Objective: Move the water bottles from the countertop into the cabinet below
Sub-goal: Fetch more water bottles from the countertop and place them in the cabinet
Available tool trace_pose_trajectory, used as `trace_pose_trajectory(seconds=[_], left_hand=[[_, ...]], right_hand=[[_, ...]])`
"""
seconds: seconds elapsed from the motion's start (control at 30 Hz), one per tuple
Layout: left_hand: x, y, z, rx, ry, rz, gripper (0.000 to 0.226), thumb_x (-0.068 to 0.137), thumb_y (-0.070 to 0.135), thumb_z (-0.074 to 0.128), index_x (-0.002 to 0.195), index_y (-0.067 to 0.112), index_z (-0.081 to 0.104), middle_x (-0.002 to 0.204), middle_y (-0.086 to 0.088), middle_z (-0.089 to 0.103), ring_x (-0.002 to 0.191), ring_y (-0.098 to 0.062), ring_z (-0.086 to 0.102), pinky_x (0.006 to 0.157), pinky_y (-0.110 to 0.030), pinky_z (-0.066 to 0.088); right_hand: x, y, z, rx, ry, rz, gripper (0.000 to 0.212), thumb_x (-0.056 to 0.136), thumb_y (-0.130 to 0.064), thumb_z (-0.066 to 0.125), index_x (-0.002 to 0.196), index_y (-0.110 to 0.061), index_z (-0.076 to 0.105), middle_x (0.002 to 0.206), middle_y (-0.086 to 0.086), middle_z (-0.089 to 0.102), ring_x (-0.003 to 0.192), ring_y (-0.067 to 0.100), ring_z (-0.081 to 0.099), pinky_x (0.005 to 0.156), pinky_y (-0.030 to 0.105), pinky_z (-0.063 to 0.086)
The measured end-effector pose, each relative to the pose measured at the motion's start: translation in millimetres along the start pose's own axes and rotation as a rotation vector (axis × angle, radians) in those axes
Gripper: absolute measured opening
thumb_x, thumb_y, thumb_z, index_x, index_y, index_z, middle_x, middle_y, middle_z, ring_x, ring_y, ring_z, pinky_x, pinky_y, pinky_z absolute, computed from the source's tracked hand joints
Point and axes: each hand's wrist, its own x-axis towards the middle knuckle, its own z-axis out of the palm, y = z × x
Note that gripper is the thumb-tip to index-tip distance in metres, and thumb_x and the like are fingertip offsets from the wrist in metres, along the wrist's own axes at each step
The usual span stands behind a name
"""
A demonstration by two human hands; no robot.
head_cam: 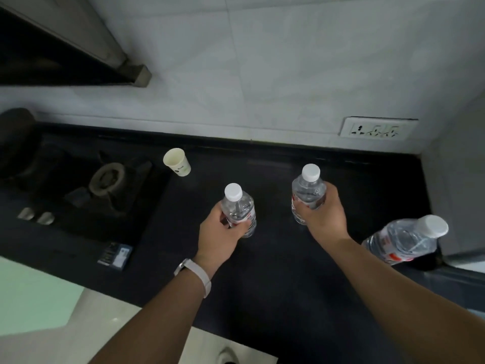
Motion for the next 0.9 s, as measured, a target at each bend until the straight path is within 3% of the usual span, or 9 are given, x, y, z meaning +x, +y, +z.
trace_pose_trajectory(seconds=[0.17, 0.33, 0.43, 0.53, 0.67, 0.77, 0.9], left_hand=[[-15.3, -11.7, -41.1, -0.061, 0.052, -0.015, 0.059, 0.072, 0.013, 0.089, 0.121, 0.034, 0.064, 0.110, 0.021, 0.073, 0.104, 0.001, 0.069, 0.092, -0.023, 0.055], [-39.9, -31.7, -105.5, -0.078, 0.131, -0.024, 0.060, 0.073, 0.010, 0.089, 0.112, 0.044, 0.060, 0.107, 0.025, 0.071, 0.102, 0.007, 0.067, 0.087, -0.013, 0.052], [-54.9, -52.8, -153.7, -0.094, 0.171, -0.048, 0.059, 0.072, 0.013, 0.090, 0.112, 0.045, 0.062, 0.109, 0.020, 0.073, 0.102, 0.001, 0.069, 0.093, -0.024, 0.055], [-76.3, -71.4, -207.8, -0.098, 0.206, -0.057, 0.056, 0.073, 0.011, 0.089, 0.107, 0.046, 0.063, 0.102, 0.027, 0.073, 0.097, 0.003, 0.070, 0.092, -0.025, 0.056], [-109.6, -95.9, -292.1, -0.130, 0.271, -0.050, 0.053, 0.076, 0.013, 0.087, 0.107, 0.048, 0.061, 0.100, 0.032, 0.071, 0.094, 0.006, 0.069, 0.081, -0.015, 0.054], [-132.8, -121.4, -352.7, -0.147, 0.341, -0.057, 0.050, 0.078, 0.014, 0.086, 0.107, 0.046, 0.061, 0.096, 0.028, 0.072, 0.091, 0.012, 0.065, 0.073, -0.005, 0.049], [-166.4, -158.1, -430.5, -0.159, 0.436, -0.067, 0.047, 0.079, 0.018, 0.085, 0.109, 0.046, 0.060, 0.099, 0.028, 0.069, 0.091, 0.012, 0.064, 0.073, -0.007, 0.048]], right_hand=[[-25.4, -11.8, 20.1, -0.057, -0.076, -0.029, 0.048, 0.082, -0.023, 0.079, 0.113, -0.032, 0.044, 0.090, -0.016, 0.058, 0.067, -0.006, 0.058, 0.051, 0.009, 0.043], [-60.6, -37.0, 69.2, -0.087, -0.197, -0.075, 0.053, 0.079, -0.029, 0.082, 0.116, -0.037, 0.044, 0.097, -0.019, 0.060, 0.084, -0.004, 0.060, 0.068, 0.016, 0.045], [-91.6, -61.5, 107.5, -0.102, -0.264, -0.120, 0.044, 0.080, -0.026, 0.081, 0.102, -0.040, 0.046, 0.092, -0.020, 0.060, 0.078, -0.009, 0.060, 0.065, 0.011, 0.043], [-130.7, -83.3, 151.6, -0.106, -0.313, -0.160, 0.037, 0.081, -0.022, 0.079, 0.089, -0.040, 0.048, 0.084, -0.017, 0.061, 0.070, -0.015, 0.060, 0.057, 0.009, 0.045], [-189.6, -107.0, 219.9, -0.096, -0.388, -0.186, 0.050, 0.077, -0.023, 0.083, 0.111, -0.034, 0.048, 0.095, -0.017, 0.061, 0.082, -0.003, 0.060, 0.065, 0.015, 0.043], [-232.2, -119.1, 273.2, -0.120, -0.452, -0.229, 0.056, 0.077, -0.023, 0.083, 0.117, -0.032, 0.046, 0.098, -0.018, 0.060, 0.086, -0.002, 0.059, 0.068, 0.016, 0.043], [-288.7, -134.6, 345.1, -0.165, -0.519, -0.300, 0.061, 0.075, -0.026, 0.084, 0.125, -0.025, 0.049, 0.103, -0.014, 0.060, 0.094, 0.007, 0.060, 0.085, 0.032, 0.050]])
